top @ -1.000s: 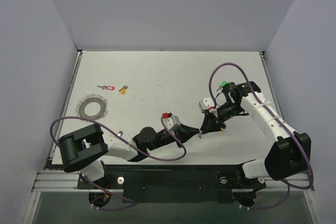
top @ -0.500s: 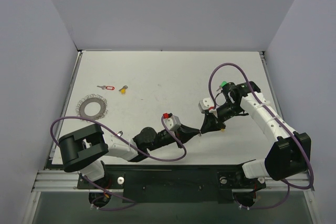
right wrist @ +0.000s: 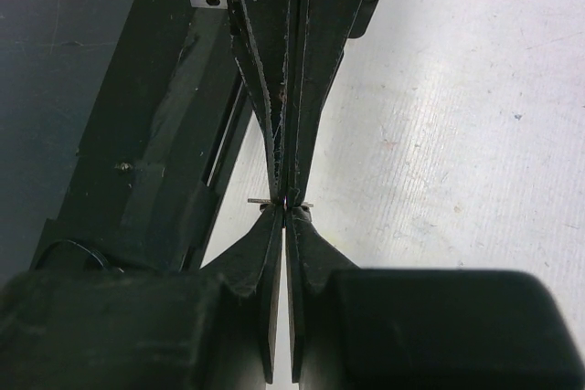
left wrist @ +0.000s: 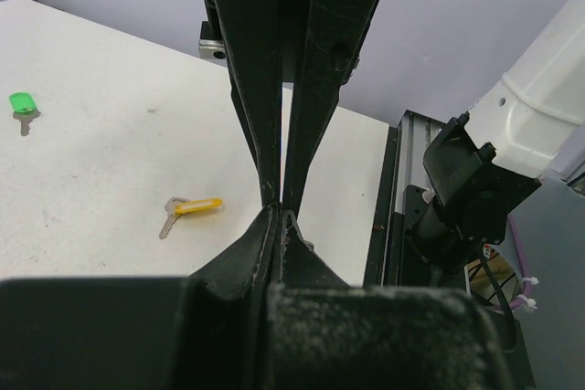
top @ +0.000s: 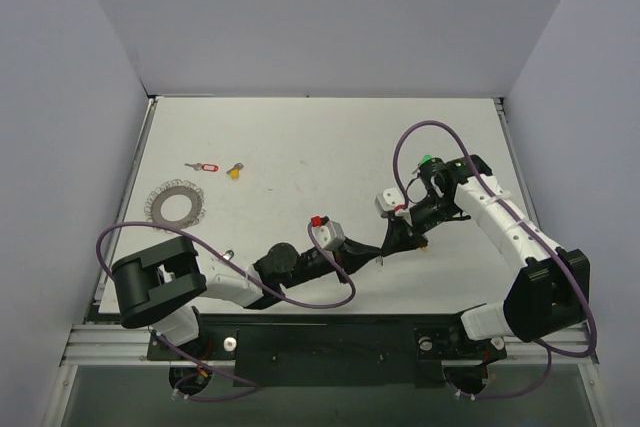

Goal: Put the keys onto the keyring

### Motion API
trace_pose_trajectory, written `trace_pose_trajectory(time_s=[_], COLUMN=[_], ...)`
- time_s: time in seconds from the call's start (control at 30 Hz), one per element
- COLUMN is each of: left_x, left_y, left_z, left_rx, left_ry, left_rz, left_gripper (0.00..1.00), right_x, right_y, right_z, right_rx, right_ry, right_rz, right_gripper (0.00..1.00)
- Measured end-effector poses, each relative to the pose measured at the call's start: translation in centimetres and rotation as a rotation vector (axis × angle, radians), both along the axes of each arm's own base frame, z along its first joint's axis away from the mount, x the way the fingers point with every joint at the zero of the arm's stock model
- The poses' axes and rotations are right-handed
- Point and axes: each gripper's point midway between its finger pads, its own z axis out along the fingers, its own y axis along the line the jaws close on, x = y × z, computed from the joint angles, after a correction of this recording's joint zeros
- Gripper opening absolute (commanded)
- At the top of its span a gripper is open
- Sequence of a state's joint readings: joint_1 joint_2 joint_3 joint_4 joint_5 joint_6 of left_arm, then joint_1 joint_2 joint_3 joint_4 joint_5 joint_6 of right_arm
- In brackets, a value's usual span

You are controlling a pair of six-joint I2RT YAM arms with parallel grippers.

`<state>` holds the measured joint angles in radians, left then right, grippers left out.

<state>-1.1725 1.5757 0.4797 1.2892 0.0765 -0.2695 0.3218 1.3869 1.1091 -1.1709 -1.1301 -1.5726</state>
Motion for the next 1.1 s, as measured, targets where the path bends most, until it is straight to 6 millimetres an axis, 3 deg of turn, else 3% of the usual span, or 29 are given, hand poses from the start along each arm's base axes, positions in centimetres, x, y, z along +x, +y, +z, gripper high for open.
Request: trace_pose_trajectory(time_s=[0.13,0.3,0.53,0.67,0.87,1.1], left_x=[0.0,0.2,0.4,0.3,0.7,1.6], left_y=[0.0,0.1,1.9,2.4,1.6,0.2], left_z=[0.0,0.3,4.7,4.8,2.8,0.4], left_rx=[0.0,0.0,-0.047,0.03,0.184,0.249], left_ry=[0.0,-0.016,-0.102,-0.118,-0.079,-0.04], left_rz=[0.004,0.018,0.066,0.07,0.06,0.064], left_gripper=[0.0,0.3,0.53,0.57,0.57,0.58], right_x=[-0.1,0.0,0.7,1.6,2.6,2.5], right_y=[-0.1,-0.1,-1.2,-1.9,-3.0,-3.5], right_z=[0.0,0.1,-0.8,-0.8,-0.9,-1.3], right_rx=[-0.005,-0.016,-0.124,-0.182,-0.267,-0.317], right_ry=[0.003,0.015,0.02,-0.016,-0.017,0.017], right_rz=[0.0,-0.013,-0.081,-0.168,-0.301,-0.331], right_gripper=[0.0,0.0,0.0,0.0,0.0,0.0])
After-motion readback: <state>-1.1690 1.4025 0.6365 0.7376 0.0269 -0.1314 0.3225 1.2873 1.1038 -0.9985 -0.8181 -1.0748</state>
